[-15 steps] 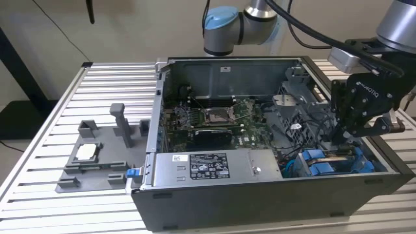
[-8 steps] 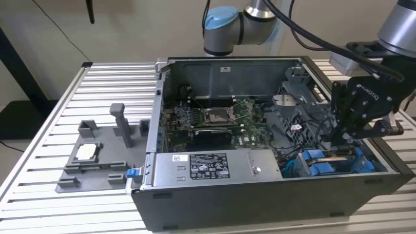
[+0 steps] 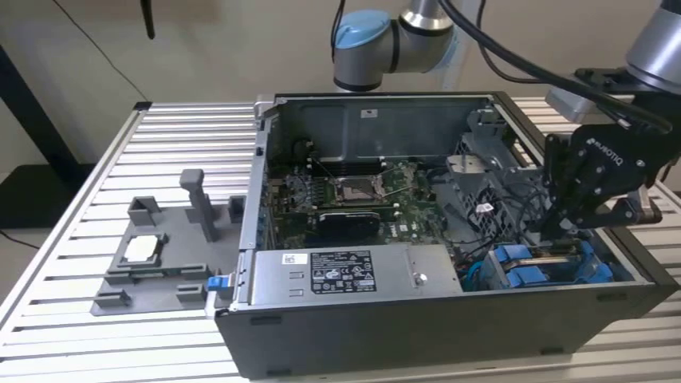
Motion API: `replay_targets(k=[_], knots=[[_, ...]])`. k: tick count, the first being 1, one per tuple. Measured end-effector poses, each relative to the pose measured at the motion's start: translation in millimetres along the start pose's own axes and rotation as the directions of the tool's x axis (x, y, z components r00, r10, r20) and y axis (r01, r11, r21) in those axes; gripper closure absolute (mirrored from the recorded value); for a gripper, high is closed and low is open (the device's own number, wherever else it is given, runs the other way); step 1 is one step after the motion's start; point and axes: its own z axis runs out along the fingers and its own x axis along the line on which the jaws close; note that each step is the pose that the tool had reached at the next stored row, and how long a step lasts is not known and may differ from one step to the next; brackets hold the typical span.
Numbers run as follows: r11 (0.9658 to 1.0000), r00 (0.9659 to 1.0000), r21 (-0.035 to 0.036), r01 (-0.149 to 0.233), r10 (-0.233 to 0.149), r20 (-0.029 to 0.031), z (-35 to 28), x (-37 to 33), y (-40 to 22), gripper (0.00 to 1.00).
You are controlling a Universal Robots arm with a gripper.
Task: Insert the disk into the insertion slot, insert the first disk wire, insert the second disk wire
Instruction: 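Insert the second disk wire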
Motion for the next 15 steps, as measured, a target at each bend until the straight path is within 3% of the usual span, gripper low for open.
replay_targets(k=[4, 15], knots=[[1.0000, 1.0000, -0.0020, 0.000, 0.000, 0.0032, 1.1, 1.2, -3.7, 0.84], [0.9998, 0.9998, -0.0024, -0.018, 0.018, 0.0057, 6.5, 2.4, -5.0, 0.84]])
